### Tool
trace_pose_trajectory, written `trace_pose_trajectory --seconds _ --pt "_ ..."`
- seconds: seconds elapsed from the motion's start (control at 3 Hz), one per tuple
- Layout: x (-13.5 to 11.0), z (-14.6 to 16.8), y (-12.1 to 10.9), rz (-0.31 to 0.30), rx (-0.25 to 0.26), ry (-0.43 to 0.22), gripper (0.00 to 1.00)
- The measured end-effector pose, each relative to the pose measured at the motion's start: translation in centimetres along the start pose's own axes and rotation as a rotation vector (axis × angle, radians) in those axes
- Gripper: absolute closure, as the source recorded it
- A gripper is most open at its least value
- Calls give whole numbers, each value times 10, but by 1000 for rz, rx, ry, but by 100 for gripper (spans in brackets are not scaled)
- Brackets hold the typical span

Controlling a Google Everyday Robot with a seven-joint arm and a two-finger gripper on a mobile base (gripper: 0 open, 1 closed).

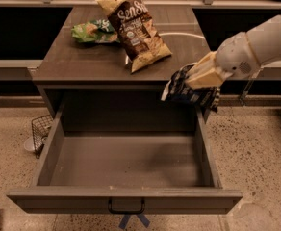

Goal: Pick blue chip bag from top drawer and place on counter

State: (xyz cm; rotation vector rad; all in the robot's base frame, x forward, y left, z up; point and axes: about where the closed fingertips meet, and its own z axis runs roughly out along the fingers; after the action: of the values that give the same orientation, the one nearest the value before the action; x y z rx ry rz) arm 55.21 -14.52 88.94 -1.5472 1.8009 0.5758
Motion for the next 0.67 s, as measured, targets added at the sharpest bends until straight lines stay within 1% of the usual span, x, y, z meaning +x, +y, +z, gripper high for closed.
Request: trace_pose_trajectory --seconds 0.33,0.67 --pt "-39 -34 -48 -77 115 -55 100" --pt "-71 -42 -95 -164 214 -105 100"
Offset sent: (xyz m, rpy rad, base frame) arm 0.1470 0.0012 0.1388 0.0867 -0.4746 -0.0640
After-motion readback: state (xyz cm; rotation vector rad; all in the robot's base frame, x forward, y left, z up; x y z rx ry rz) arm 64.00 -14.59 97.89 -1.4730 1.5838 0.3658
